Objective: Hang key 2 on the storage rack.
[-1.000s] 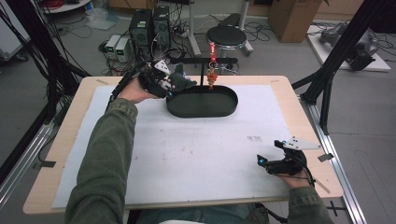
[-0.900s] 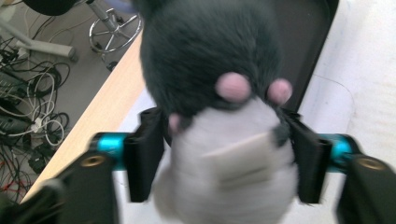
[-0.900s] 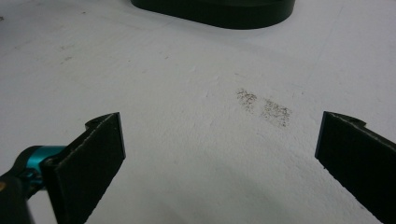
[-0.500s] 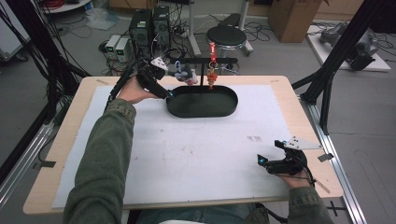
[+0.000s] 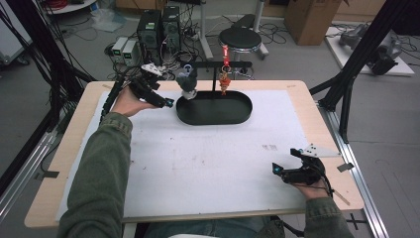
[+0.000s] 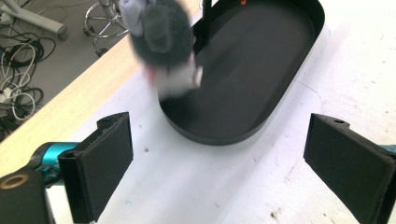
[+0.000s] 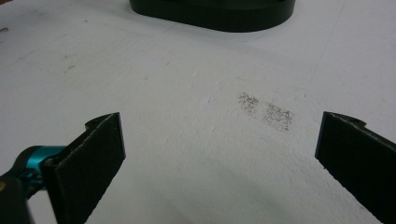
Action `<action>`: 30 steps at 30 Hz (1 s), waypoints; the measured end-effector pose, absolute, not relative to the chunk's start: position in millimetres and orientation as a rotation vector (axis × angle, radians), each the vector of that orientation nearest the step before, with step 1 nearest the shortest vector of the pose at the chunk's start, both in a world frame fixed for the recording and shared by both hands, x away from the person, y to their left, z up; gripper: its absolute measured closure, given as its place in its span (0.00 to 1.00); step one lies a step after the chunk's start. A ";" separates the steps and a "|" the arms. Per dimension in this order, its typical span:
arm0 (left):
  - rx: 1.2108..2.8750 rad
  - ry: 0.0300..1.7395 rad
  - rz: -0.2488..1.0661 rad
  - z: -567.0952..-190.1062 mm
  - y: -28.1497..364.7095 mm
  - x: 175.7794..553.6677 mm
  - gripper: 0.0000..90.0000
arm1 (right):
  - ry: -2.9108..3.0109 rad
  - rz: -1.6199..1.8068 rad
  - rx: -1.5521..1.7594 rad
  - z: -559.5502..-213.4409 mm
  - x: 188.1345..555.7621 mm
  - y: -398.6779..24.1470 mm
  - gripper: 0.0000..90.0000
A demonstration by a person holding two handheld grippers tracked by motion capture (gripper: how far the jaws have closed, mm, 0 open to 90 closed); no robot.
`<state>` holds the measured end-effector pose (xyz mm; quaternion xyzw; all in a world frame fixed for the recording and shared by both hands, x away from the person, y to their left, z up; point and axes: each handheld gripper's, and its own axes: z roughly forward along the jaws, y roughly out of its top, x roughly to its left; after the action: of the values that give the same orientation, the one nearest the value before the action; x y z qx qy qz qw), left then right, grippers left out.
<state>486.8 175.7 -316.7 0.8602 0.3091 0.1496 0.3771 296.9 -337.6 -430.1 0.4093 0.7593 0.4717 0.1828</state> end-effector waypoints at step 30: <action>2.219 0.803 0.402 -331.2 214.7 414.7 0.10 | 2.152 1.304 1.137 -430.6 301.3 -333.6 0.01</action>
<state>414.7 214.7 -331.2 0.8630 0.3121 0.1565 0.3652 301.3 -333.6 -430.6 0.4043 0.7654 0.4637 0.1889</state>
